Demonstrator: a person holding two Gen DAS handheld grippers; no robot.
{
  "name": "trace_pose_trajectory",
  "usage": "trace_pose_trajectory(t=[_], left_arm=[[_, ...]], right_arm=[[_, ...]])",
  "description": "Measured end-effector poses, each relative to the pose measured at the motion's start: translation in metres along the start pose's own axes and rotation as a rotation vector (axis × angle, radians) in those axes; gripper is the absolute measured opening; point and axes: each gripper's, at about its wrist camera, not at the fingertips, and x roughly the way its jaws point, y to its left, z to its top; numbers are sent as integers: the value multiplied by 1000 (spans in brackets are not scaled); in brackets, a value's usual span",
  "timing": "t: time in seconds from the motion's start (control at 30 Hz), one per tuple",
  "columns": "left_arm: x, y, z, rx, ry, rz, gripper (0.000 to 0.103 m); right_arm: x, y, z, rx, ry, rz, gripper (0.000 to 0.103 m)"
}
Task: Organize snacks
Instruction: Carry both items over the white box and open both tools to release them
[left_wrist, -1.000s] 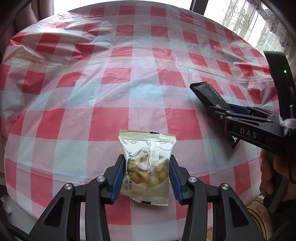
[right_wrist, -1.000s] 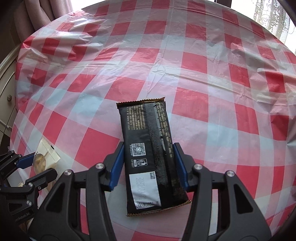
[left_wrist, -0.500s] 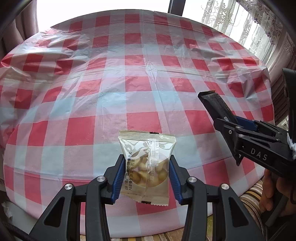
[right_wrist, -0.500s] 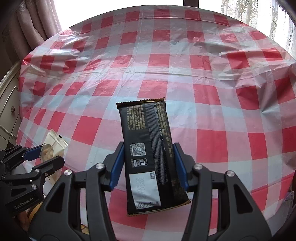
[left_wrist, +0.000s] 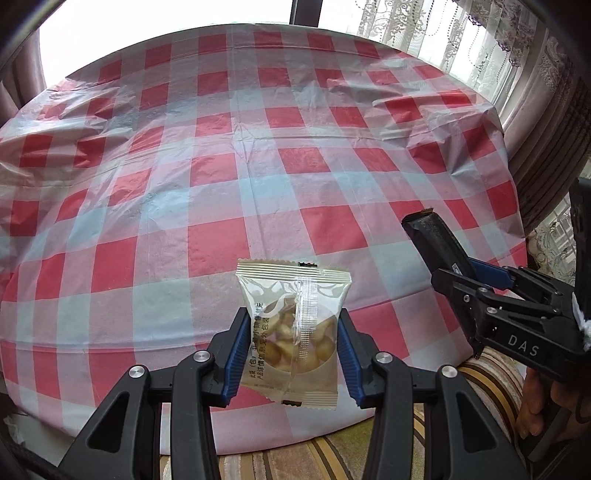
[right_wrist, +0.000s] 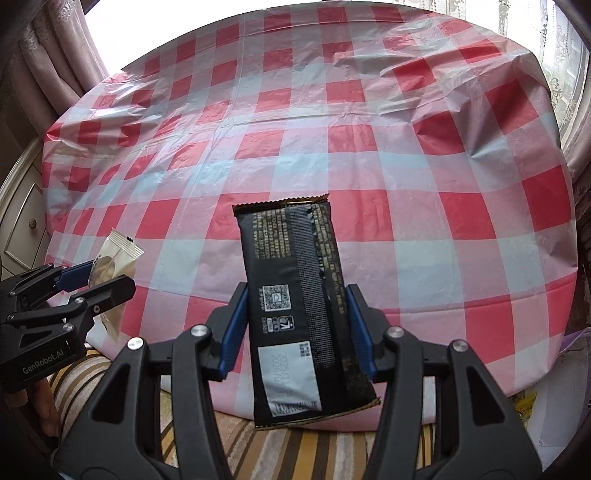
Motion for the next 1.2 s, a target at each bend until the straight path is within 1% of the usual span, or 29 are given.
trace_pose_trajectory(t=[0.07, 0.1, 0.3, 0.67, 0.87, 1.2], left_arm=[[3, -5, -1, -5, 20, -33, 45], [5, -7, -2, -3, 26, -37, 45], [4, -24, -4, 35, 29, -45, 45], [1, -59, -5, 106, 30, -49, 46], [-2, -93, -6, 171, 24, -63, 45], [-9, -156, -11, 286, 16, -101, 46]], right_arm=[[-5, -8, -7, 12, 5, -6, 55], [-8, -12, -10, 18, 5, -9, 55], [-26, -36, -29, 64, -6, -36, 55], [-54, -70, -55, 150, -43, -51, 55], [-70, -91, -72, 203, -69, -54, 55], [-101, -136, -106, 319, -115, -92, 55]])
